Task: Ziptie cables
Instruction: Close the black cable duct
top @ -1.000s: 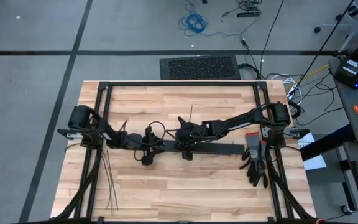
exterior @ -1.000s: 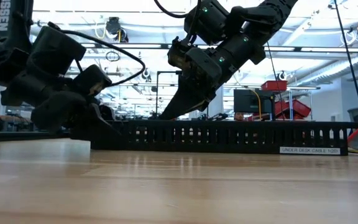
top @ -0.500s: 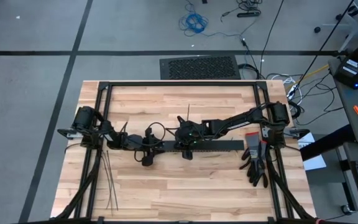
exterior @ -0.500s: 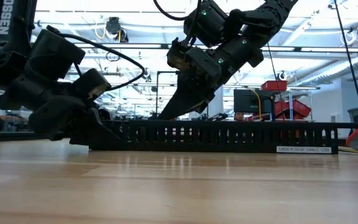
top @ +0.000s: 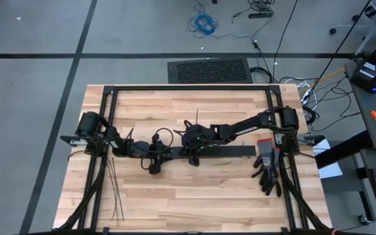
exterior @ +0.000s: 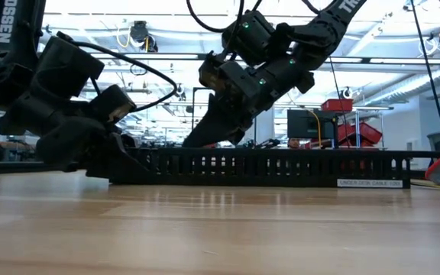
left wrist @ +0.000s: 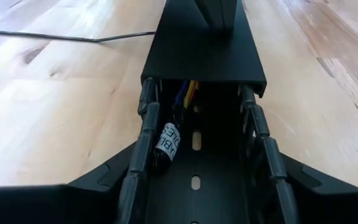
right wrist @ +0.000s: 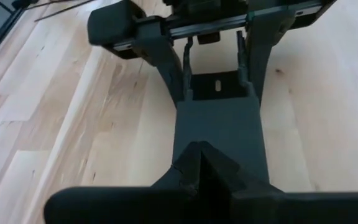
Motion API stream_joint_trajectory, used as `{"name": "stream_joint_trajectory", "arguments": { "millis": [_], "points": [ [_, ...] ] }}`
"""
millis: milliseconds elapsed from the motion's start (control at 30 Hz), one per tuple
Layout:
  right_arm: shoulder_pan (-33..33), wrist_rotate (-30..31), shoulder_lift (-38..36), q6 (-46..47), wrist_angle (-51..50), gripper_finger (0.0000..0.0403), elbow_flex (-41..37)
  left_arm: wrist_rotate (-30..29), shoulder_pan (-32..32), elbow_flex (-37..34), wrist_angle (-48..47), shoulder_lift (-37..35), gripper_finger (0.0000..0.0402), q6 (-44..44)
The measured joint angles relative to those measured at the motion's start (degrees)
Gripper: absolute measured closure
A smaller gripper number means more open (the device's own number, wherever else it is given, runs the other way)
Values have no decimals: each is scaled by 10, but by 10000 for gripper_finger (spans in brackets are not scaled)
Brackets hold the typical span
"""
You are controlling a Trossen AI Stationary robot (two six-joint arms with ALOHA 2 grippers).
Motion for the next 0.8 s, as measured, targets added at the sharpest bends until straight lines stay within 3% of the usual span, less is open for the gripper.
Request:
{"name": "stream_joint_trajectory", "arguments": {
  "millis": [800],
  "points": [
    [4,38,-49,-15,-42,402,-2,-2,1,2,1,0,161,-15]
  ]
}}
